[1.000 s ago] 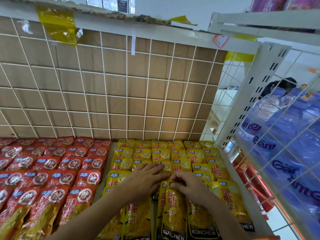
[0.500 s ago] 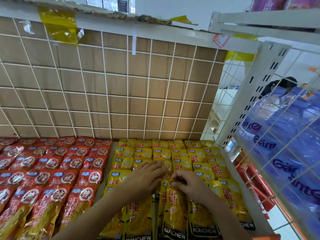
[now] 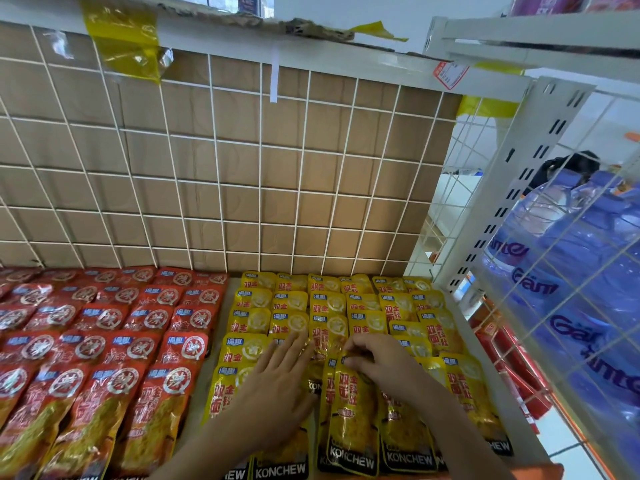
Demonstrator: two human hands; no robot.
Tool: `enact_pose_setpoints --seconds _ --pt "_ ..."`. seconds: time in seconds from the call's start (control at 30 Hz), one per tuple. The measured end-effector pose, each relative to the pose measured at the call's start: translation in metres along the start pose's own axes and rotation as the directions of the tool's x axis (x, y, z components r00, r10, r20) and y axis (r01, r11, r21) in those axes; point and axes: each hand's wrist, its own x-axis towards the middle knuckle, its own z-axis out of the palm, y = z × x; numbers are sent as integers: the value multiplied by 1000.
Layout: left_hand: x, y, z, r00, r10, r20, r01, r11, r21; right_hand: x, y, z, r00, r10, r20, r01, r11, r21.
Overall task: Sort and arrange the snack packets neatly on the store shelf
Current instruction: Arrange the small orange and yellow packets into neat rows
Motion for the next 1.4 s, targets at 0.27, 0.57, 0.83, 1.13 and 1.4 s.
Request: enact_pose_setpoints --seconds 0.27,0.57,0.83,1.13,1.4 --pt "0 -2 1 996 86 4 -86 996 -4 4 -1 -1 998 60 17 -61 996 59" --pt "11 8 -20 970 73 -232 -139 949 -284 4 0 0 997 -4 -72 12 994 105" --pt "48 11 -35 989 113 -100 -143 912 -385 -1 2 -4 993 -16 -119 42 975 216" --pt "67 -4 -30 985 -25 -170 -59 880 -471 -1 10 -5 989 -3 -150 28 987 159" --pt "78 -9 -31 975 -140 -172 28 849 -528 1 8 -6 991 5 -135 5 997 77"
